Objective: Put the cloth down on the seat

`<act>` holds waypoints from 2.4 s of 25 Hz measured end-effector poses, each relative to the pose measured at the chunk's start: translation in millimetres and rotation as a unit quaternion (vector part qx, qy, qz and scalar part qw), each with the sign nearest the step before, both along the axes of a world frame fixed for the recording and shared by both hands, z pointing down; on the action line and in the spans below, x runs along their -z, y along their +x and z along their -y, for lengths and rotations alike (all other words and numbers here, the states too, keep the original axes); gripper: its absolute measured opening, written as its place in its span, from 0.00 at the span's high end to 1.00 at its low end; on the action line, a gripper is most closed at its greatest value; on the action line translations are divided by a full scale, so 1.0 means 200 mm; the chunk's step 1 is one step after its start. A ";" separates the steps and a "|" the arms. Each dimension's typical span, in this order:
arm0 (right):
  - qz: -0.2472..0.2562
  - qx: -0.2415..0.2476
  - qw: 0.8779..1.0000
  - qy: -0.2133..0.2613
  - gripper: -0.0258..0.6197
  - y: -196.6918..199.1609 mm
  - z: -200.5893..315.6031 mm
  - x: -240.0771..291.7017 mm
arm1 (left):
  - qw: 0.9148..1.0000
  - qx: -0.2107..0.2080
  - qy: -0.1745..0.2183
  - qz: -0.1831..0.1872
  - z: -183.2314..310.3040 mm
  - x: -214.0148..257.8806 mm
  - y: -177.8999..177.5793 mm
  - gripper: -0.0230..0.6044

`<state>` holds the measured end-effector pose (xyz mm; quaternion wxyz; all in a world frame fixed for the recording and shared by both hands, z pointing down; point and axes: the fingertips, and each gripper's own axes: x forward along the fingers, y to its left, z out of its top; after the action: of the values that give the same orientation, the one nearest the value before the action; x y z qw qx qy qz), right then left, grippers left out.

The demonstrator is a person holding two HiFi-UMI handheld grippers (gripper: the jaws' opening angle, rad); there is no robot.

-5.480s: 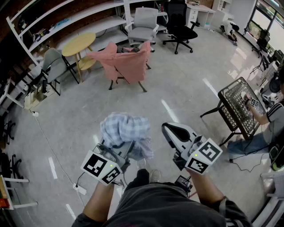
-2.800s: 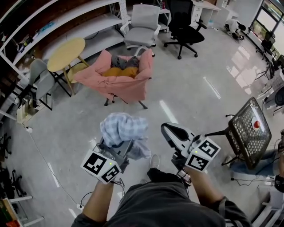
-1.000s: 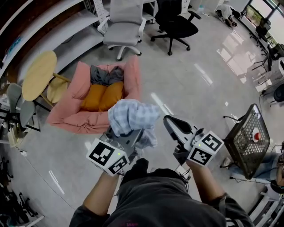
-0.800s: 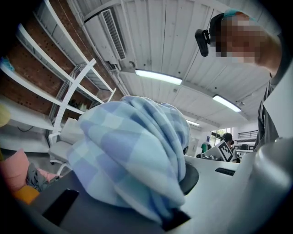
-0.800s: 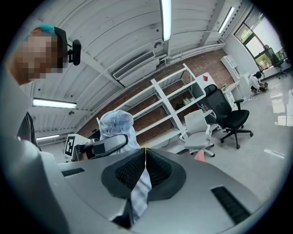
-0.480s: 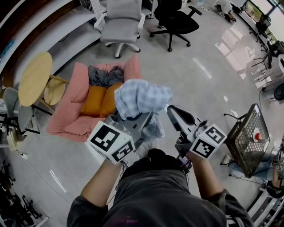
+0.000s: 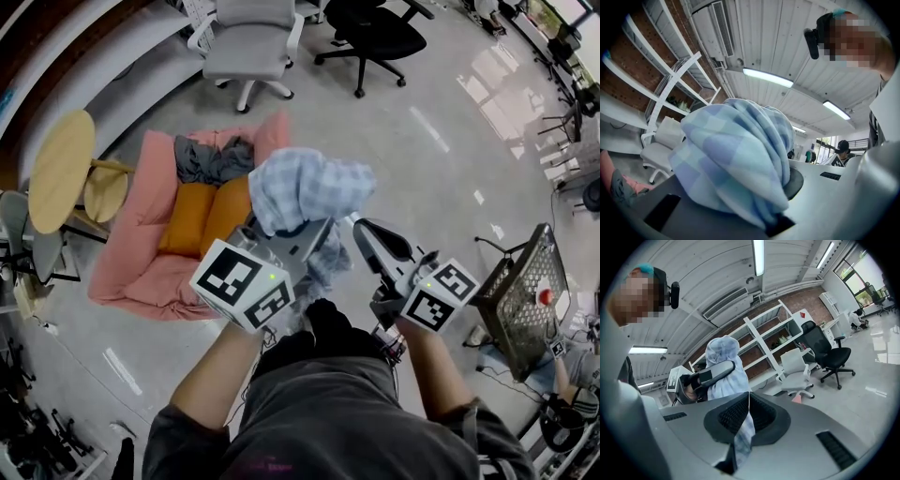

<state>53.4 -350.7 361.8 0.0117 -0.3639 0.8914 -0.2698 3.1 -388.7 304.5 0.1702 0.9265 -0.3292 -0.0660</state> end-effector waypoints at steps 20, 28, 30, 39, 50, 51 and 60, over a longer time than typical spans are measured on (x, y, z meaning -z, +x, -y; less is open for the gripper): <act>-0.007 0.032 0.995 -0.090 0.94 0.09 0.27 -0.42 | 0.991 0.091 -0.097 0.030 0.39 -0.65 -0.18 0.83; -0.022 0.066 0.990 -0.121 0.94 -0.14 0.23 -0.63 | 0.963 0.176 -0.179 0.101 0.35 -1.11 -0.63 0.79; -0.026 0.074 0.989 -0.129 0.94 -0.18 0.20 -0.67 | 0.952 0.176 -0.215 0.126 0.30 -1.26 -0.67 0.74; -0.038 0.088 0.985 -0.141 0.94 -0.29 0.14 -0.74 | 0.922 0.155 -0.286 0.211 0.12 -1.54 -0.73 0.36; -0.031 0.094 0.987 -0.127 0.94 -0.36 0.10 -0.66 | 0.918 0.215 -0.254 0.217 0.08 -1.35 -0.87 0.35; -0.031 0.094 0.987 -0.125 0.94 -0.36 0.09 -0.66 | 0.919 0.215 -0.251 0.216 0.07 -1.34 -0.87 0.35; -0.032 0.099 0.989 -0.106 0.93 -0.41 0.03 -0.55 | 0.933 0.206 -0.216 0.200 0.02 -1.17 -0.81 0.35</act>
<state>-29.3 -355.8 472.3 -0.0820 -0.2814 0.8895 -0.3506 -158.3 -392.4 538.4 0.2797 0.7734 -0.5460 0.1598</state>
